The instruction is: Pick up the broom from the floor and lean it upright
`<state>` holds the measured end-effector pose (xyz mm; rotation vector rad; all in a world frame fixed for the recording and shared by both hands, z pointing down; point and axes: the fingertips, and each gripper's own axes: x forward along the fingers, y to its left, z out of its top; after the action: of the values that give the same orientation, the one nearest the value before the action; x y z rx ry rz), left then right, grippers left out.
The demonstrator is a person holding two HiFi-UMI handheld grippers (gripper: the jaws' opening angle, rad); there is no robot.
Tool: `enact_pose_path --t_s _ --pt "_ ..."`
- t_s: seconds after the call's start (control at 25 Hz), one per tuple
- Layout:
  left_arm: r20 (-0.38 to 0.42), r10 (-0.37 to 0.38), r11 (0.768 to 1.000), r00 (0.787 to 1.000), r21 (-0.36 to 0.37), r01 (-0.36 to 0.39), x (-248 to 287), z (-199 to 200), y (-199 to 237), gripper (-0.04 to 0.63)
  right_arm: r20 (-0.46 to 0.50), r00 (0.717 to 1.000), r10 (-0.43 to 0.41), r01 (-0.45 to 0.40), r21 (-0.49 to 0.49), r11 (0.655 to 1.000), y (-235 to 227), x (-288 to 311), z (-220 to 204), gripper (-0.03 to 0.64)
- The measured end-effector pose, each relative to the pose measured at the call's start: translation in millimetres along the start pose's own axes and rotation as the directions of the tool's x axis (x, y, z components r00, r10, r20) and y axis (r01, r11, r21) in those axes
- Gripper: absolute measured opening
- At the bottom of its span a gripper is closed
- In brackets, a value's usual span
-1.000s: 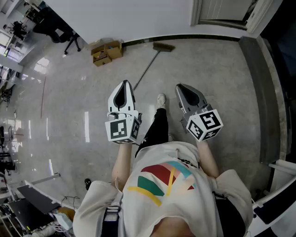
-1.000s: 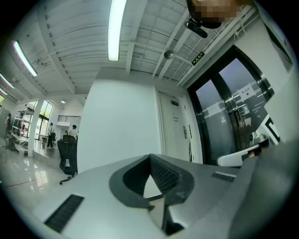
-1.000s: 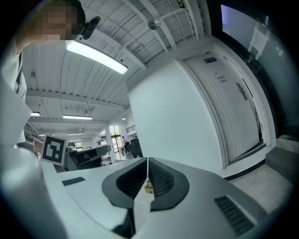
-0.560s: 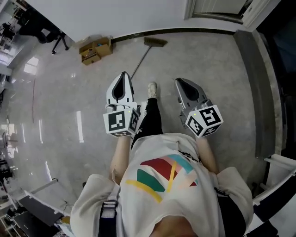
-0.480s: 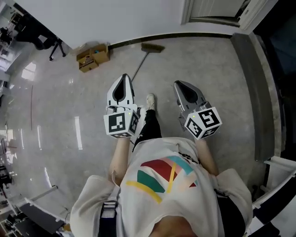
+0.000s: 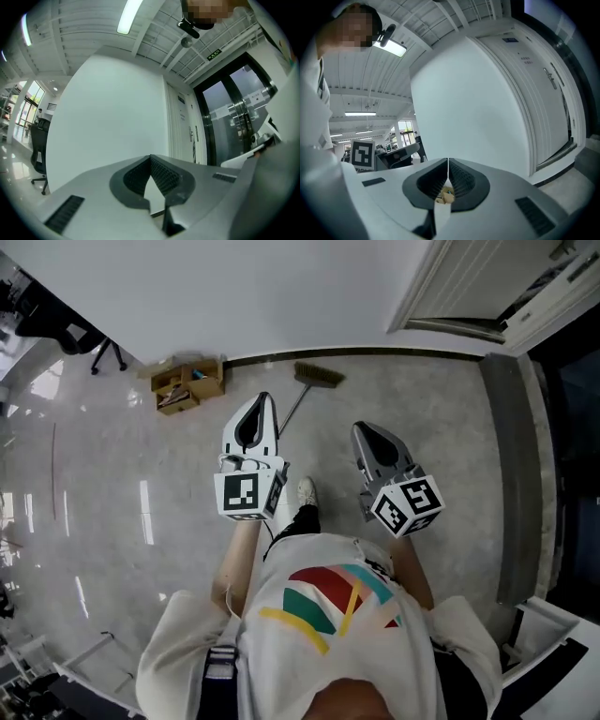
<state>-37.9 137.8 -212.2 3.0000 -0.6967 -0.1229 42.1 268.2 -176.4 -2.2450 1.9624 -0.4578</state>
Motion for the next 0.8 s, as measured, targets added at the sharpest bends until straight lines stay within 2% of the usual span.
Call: enact_pose_path --t_s 0.12,0.36,0.52,0.68,0.8 --pt "-0.019 0.033 0.999 0.999 -0.013 -0.034 38 -8 45 0.045 -0.013 1.0 0.019 -0.019 0.027 0.999 -8 58 4 0.015" --pt "-0.065 0.084 0.995 0.994 -0.042 -0.087 89 -36 107 0.044 -0.101 0.995 0.007 -0.007 -0.001 1.0 -38 130 2 0.015" --pt "-0.096 0.119 0.99 0.988 -0.059 -0.125 107 -59 128 0.044 -0.14 0.99 -0.003 -0.004 -0.051 0.999 -57 155 -2 0.015" --pt "-0.108 0.119 0.989 0.987 -0.069 -0.127 121 -72 140 0.045 -0.163 0.987 0.01 -0.026 -0.092 0.995 -64 185 -2 0.015" --pt "-0.13 0.132 0.987 0.983 -0.074 -0.143 122 -84 139 0.045 -0.173 0.984 0.039 -0.047 -0.04 0.998 -70 196 -8 0.015"
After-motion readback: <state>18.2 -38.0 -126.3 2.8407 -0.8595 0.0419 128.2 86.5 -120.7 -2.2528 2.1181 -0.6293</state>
